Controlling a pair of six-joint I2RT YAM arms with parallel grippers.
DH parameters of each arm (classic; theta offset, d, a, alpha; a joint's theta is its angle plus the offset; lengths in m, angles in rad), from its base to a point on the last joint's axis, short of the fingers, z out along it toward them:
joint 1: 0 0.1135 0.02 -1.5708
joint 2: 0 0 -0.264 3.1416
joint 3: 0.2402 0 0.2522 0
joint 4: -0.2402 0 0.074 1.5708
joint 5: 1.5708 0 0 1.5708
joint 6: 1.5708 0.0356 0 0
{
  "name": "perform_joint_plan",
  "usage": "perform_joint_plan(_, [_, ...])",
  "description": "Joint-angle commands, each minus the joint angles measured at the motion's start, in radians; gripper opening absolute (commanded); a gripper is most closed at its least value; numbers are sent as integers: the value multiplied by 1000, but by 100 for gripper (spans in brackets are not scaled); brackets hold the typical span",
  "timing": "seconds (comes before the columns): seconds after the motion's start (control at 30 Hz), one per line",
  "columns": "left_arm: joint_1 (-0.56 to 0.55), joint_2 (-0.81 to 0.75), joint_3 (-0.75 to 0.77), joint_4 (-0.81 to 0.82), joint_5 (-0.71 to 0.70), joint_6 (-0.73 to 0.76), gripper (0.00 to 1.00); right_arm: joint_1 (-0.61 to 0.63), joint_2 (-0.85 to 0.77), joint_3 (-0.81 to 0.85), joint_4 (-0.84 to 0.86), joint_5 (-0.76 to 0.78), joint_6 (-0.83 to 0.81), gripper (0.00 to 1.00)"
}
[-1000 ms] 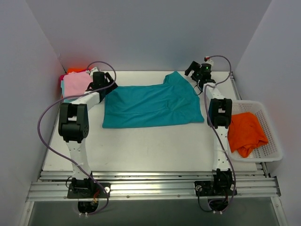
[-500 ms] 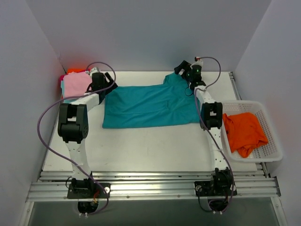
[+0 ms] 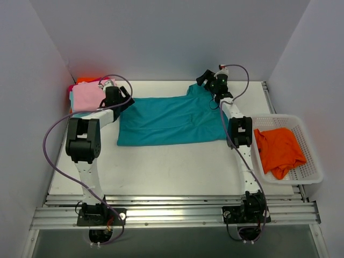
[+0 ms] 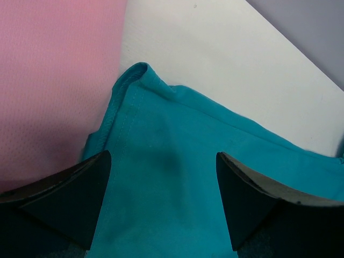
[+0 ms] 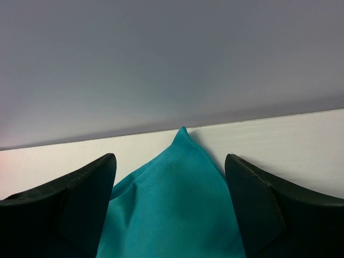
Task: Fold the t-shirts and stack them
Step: Grap the side of the flattened tshirt furthest away from the robot with both arms
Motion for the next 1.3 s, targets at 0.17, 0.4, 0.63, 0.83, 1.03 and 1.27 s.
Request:
perform_joint_plan(0.17, [30, -77, -38, 96, 32, -19, 88, 29, 2, 2, -116, -56, -21, 69])
perform_joint_plan(0.4, [58, -62, -50, 105, 64, -23, 88, 24, 1, 0, -134, -37, -35, 44])
perform_joint_plan(0.63, [90, -34, -59, 113, 89, -42, 88, 12, 5, -4, -134, -28, -29, 0])
perform_joint_plan(0.83, [101, 33, 60, -29, 118, -40, 88, 12, -28, -46, -109, -28, -34, 0])
perform_joint_plan(1.03, [102, 141, 274, -189, 132, -11, 88, 3, -68, -113, -76, -39, -31, 0])
perform_joint_plan(1.27, [99, 219, 429, -248, 187, -55, 87, -7, -99, -181, -24, -67, -9, 0])
